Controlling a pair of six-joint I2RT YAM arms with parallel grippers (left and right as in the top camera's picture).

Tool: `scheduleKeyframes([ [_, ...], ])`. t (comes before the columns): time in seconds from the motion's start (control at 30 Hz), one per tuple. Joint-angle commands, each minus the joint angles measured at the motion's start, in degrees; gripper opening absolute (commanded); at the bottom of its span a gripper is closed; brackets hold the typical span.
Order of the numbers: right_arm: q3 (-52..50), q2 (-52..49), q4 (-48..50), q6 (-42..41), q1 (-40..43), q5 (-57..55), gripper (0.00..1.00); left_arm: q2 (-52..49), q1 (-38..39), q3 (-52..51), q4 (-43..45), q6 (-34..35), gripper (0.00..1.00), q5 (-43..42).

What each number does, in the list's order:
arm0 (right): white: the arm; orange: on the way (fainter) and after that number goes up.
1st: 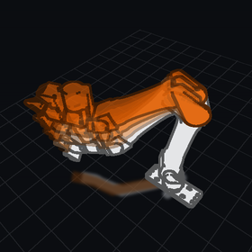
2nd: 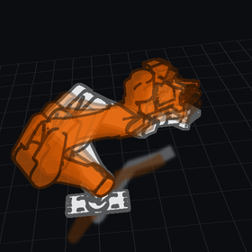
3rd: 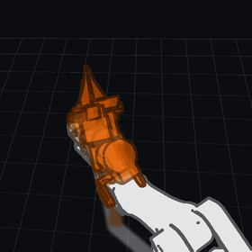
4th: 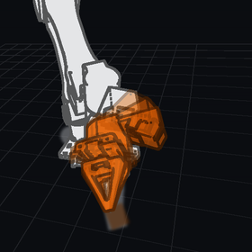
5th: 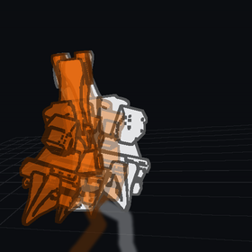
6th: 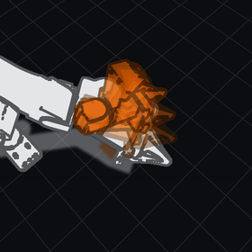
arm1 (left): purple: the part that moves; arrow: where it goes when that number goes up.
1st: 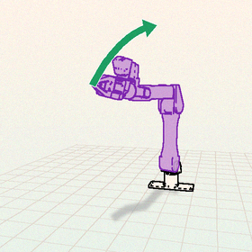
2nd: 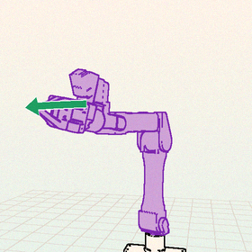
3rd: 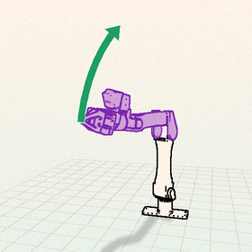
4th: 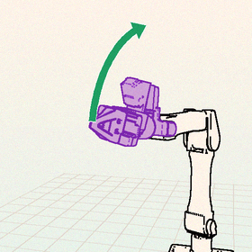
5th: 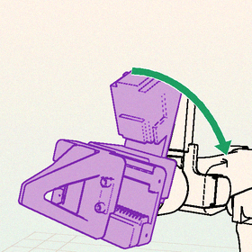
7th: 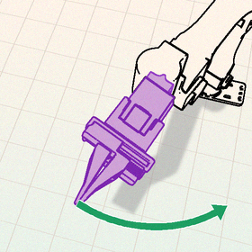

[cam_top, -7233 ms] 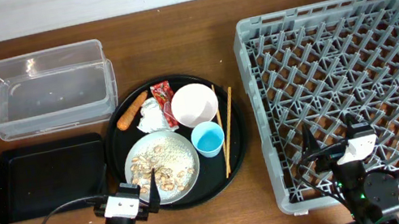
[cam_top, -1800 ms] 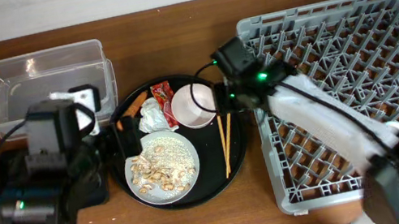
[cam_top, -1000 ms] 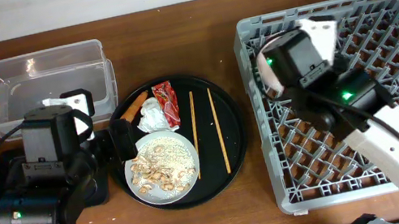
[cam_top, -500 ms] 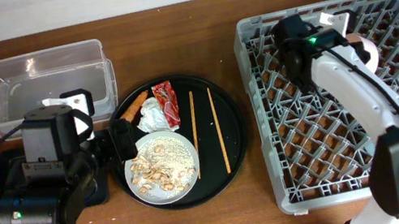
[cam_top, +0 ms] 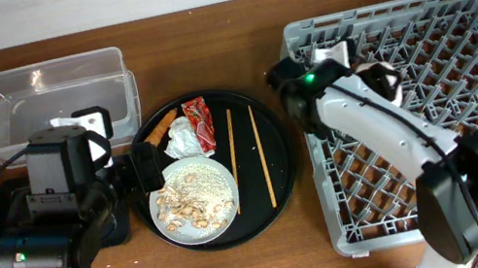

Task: Sort waste into correct bins and load items into the dishwasher rack
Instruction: 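Place the pink bowl into the dish rack with the right gripper, then grasp one wooden chopstick from the tray with the right gripper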

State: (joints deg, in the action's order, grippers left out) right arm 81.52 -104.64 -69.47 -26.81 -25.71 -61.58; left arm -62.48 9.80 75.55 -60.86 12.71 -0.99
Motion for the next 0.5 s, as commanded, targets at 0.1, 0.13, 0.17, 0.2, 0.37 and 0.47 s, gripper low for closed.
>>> scheduleKeyframes([
  [0.1,8.3,7.6,4.5,-0.7,-11.5,37.0,0.7,-0.1,-0.1,0.3,0.1,0.3,0.99,0.8],
  [0.13,7.5,7.1,8.1,-0.7,-12.4,46.3,0.57,-0.1,-0.1,0.3,0.1,0.3,0.99,0.8],
  [0.17,6.6,6.6,11.0,-0.7,-13.0,52.8,0.51,-0.1,-0.1,0.3,0.1,0.3,1.0,0.8],
  [0.2,5.7,5.3,13.6,-0.7,-13.4,57.6,0.49,-0.1,-0.1,0.3,0.1,0.3,0.99,0.8],
  [0.37,2.8,-5.8,17.9,-1.1,-12.8,59.5,0.48,-0.1,-0.1,0.3,0.1,0.3,0.99,0.8],
  [0.47,2.8,-11.9,19.2,-1.1,-10.7,59.9,0.43,-0.1,-0.1,0.3,-0.1,0.3,0.99,0.8],
])
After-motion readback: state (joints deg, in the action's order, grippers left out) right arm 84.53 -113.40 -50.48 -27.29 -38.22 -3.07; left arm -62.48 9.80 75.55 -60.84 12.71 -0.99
